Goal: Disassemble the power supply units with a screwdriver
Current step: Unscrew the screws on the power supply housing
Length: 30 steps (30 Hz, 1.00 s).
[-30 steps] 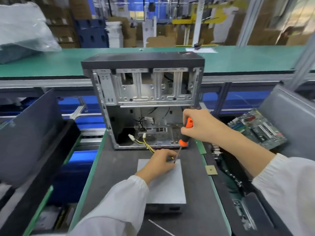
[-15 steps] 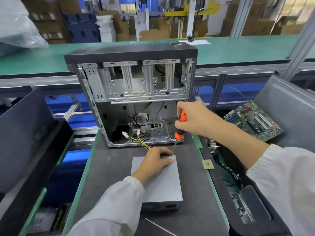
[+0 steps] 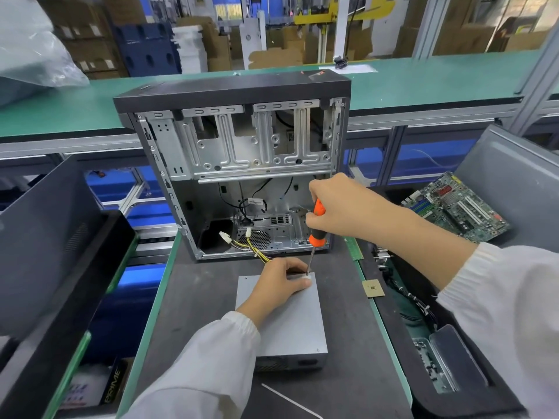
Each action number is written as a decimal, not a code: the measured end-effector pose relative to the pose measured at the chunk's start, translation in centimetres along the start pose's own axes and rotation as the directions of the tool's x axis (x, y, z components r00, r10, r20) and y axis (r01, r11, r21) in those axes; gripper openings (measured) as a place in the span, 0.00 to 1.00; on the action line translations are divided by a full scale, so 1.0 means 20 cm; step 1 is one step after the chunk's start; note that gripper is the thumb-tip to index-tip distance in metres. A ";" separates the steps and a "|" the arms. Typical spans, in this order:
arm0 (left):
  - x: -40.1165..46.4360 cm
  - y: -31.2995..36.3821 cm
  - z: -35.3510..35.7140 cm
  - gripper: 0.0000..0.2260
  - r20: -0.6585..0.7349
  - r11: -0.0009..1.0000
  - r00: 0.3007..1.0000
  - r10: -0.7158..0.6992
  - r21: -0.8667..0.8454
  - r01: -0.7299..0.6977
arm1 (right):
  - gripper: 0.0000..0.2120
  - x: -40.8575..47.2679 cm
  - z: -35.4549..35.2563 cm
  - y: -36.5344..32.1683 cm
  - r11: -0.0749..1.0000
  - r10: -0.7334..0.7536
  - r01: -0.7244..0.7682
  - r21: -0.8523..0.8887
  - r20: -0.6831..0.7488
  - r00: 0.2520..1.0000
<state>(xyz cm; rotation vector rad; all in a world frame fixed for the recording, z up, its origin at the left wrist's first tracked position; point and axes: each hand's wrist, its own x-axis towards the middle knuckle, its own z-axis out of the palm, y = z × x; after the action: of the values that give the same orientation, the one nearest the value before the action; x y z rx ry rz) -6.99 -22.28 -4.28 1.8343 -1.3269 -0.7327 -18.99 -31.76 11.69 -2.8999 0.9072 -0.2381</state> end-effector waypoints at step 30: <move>0.04 0.00 0.01 0.07 0.038 0.912 0.997 0.071 -0.407 -0.049 | 0.13 0.16 -0.19 0.02 0.964 -0.266 0.245 0.107 0.472 0.841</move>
<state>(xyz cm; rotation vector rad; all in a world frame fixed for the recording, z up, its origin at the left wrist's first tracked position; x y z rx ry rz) -6.94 -23.19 -4.36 1.4437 -1.1534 -0.9499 -17.36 -34.09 15.67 -2.8197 0.4223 0.4337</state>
